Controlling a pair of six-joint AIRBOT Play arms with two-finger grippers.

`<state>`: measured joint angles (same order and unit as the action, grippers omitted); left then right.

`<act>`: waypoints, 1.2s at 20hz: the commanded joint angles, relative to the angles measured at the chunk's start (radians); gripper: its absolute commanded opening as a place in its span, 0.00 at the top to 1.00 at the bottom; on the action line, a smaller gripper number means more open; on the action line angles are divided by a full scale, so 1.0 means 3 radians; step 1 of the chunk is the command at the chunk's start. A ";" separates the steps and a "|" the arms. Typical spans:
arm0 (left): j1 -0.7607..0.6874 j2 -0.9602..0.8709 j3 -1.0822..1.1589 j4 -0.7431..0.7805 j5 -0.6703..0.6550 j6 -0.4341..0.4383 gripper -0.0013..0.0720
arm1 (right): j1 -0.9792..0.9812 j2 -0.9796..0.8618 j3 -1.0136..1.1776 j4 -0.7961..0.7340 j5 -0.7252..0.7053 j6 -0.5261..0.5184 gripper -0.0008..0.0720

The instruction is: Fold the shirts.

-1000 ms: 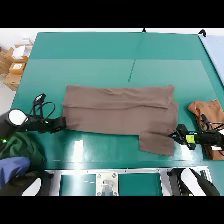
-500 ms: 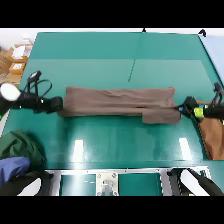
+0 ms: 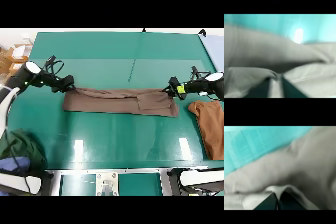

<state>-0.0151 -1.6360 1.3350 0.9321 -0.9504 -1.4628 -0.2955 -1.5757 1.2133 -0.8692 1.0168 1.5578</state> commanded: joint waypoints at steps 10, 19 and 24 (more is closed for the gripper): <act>0.0665 -0.0309 0.1094 -0.0243 -0.1331 0.0076 0.13 | -0.1015 -0.0440 0.0768 -0.0290 0.1245 -0.0966 0.03; 0.0549 -0.0308 0.1094 -0.0390 -0.1347 0.0078 0.13 | -0.0804 -0.1245 0.0726 0.0281 0.1542 -0.1815 0.02; 0.0374 -0.0308 0.1094 -0.0493 -0.1330 0.0111 0.13 | -0.0575 -0.1256 0.0776 0.0277 0.1413 -0.1765 0.10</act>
<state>0.1253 -1.7279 1.6619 0.8024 -1.3479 -1.4384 -0.4980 -1.9388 1.4376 -0.7837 1.4704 1.0332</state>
